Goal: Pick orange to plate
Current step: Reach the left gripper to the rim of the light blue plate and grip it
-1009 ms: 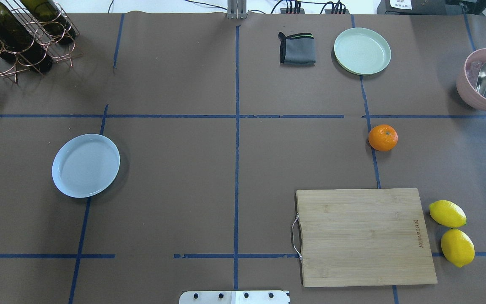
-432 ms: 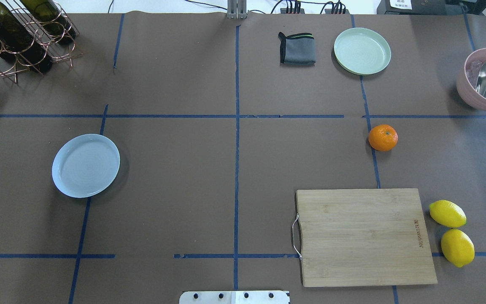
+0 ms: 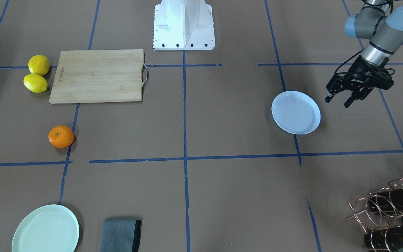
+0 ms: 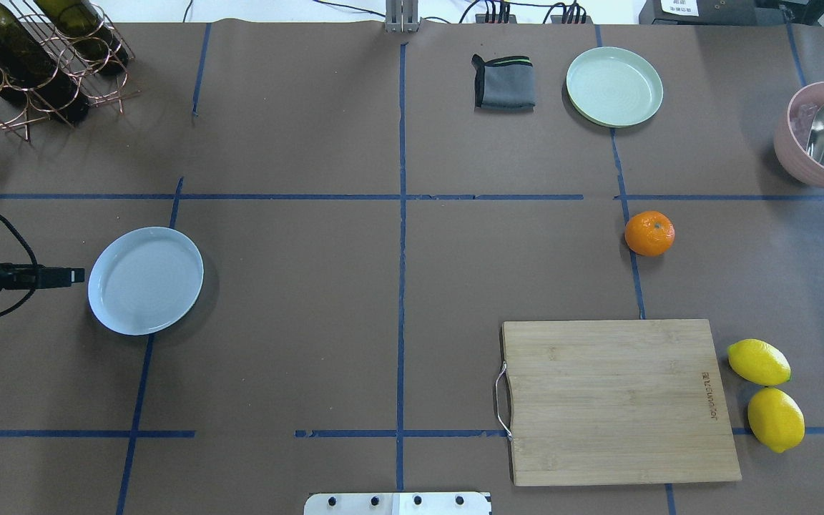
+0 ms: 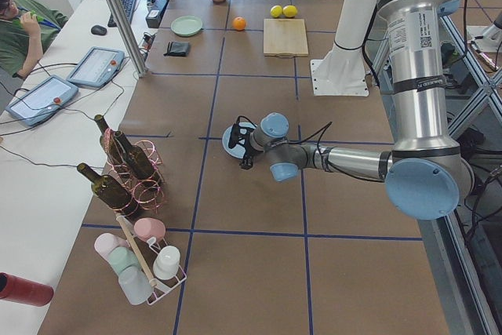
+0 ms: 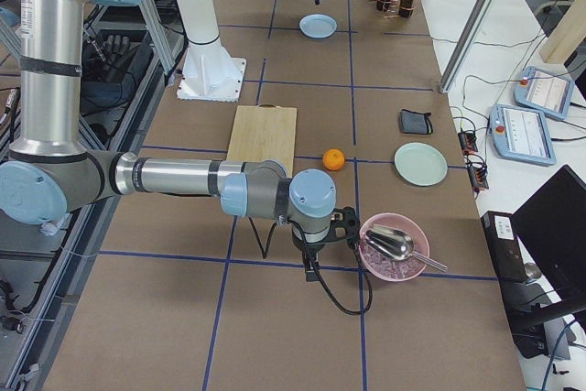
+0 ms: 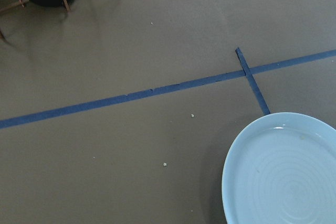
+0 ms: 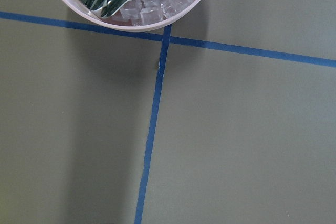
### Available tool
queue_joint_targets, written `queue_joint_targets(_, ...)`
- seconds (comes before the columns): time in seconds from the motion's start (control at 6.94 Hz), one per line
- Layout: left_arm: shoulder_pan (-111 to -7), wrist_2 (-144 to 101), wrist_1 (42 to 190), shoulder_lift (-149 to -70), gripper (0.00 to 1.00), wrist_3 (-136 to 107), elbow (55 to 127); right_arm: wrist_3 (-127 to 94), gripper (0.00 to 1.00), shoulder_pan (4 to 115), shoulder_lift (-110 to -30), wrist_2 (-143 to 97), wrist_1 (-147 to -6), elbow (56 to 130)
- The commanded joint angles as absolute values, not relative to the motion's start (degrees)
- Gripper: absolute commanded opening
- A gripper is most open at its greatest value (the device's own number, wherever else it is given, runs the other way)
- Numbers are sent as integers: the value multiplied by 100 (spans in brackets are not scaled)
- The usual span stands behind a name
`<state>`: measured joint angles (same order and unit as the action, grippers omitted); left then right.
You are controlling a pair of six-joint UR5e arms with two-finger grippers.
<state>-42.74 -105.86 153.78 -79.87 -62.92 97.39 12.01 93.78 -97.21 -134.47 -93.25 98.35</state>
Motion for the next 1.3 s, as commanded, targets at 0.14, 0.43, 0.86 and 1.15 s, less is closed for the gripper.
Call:
queue_joint_targets(0.14, -3894, -10090, 15372, -8375, 63, -6987, 9344, 1204, 100, 9378, -9729, -13447, -9325, 9826)
queue_joint_targets(0.43, -3894, -10081, 15363, -8385, 7, -7101, 9334, 1204, 100, 9378, -9729, -13447, -9325, 9826)
queue_joint_targets(0.86, -3902, -10125, 15363, -8411, 0, -7102, 9518, 1204, 100, 9378, -9729, -13447, -9334, 9826)
queue_joint_targets(1.15, -3894, -10160, 15223, -8855, 0, -7119, 9844, 1204, 100, 9378, -9729, -13447, -9334, 9817)
